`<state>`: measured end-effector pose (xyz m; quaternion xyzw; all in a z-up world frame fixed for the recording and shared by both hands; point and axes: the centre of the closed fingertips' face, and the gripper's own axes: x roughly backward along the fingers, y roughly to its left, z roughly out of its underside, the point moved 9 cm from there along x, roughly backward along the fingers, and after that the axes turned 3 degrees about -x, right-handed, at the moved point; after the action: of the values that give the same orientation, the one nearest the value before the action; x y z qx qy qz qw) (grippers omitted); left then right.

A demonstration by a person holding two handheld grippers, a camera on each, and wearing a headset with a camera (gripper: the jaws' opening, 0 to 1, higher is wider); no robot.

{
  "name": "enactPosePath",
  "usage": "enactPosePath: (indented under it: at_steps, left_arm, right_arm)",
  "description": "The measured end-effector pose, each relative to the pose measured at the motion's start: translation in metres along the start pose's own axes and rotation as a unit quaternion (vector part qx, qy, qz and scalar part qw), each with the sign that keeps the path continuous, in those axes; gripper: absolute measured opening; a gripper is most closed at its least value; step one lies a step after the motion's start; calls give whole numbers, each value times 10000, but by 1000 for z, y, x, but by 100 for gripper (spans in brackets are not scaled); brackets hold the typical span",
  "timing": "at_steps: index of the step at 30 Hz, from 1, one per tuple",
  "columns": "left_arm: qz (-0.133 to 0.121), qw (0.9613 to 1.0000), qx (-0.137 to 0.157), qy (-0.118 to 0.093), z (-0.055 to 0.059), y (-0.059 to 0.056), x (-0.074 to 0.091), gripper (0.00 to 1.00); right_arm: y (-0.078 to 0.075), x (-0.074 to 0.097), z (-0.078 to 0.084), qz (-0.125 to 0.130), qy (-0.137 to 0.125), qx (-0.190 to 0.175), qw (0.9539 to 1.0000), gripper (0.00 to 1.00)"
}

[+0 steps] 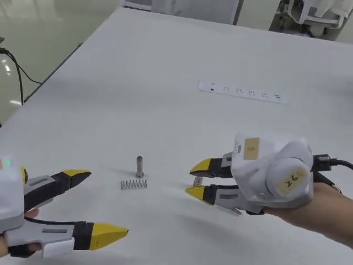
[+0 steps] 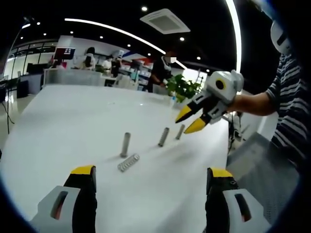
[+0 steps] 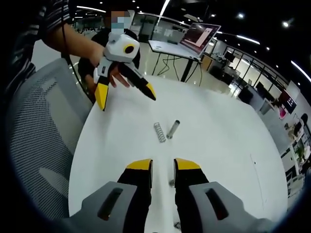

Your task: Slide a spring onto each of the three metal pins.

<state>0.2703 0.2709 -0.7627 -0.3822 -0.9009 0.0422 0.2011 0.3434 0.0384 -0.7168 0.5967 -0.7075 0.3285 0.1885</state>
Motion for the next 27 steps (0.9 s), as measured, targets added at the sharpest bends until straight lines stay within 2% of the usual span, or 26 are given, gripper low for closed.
enactPosePath:
  at_steps: [11, 23, 27]
  left_arm:
    - [-59, 10000, 6, -20, -1, 2, 0, 89]
    - [-96, 9999, -27, -38, -4, 3, 3, 89]
    - [-105, 9999, -25, -23, -3, 3, 5, 89]
  right_arm:
    - [-8, -6, -17, -48, -93, 177, 9998, 14]
    - [-6, -24, -44, -404, -224, 543, 9975, 14]
    - [-8, -30, -47, -465, -191, 592, 9970, 14]
